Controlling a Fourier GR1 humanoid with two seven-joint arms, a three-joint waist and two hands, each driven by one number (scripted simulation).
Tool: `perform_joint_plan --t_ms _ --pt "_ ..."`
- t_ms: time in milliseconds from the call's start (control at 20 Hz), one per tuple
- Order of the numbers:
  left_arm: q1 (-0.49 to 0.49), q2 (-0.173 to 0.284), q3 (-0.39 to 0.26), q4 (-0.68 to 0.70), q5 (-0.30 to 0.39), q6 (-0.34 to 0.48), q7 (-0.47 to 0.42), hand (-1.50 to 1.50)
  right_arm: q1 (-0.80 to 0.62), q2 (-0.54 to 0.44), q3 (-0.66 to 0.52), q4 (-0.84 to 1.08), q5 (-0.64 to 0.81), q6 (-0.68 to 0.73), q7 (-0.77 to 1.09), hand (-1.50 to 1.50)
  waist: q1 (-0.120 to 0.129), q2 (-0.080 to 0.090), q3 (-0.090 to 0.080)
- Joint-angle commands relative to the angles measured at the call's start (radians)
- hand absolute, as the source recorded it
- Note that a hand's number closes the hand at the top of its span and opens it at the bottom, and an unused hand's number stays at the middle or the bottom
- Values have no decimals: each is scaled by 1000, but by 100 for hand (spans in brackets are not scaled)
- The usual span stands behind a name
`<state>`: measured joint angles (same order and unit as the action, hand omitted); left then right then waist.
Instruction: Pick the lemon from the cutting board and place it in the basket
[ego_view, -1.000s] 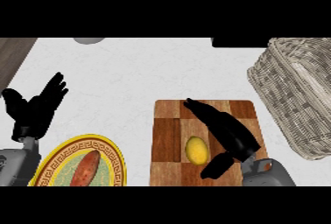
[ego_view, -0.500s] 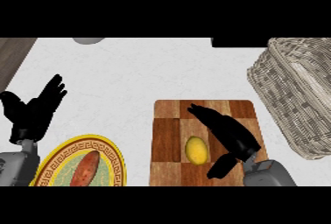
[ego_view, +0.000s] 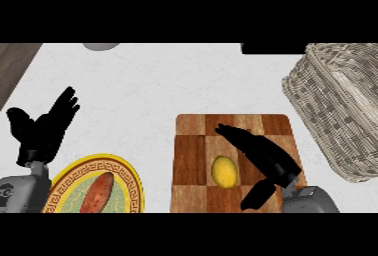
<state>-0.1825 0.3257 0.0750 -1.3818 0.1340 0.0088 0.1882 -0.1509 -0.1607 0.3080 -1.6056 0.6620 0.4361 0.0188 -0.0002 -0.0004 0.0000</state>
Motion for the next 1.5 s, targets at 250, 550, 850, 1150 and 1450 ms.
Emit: perform_joint_plan --t_ms 250,550,850,1150,1450 --pt "-55 18 74 13 16 -72 48 0 45 10 17 23 107 -56 -56 -150 0 0 0" --pt "-38 -31 52 -22 -36 -27 72 0 14 90 78 119 212 -119 -12 -150 2 0 0" --pt "-19 -19 63 -28 -40 -68 43 0 -16 61 128 166 291 -104 -50 150 3 0 0" --pt "-29 -78 43 -89 -73 -19 118 0 -12 115 129 160 332 -118 -39 150 0 0 0" --pt "-38 -50 81 -5 -63 -63 35 0 -124 157 35 292 325 -170 87 150 12 4 0"
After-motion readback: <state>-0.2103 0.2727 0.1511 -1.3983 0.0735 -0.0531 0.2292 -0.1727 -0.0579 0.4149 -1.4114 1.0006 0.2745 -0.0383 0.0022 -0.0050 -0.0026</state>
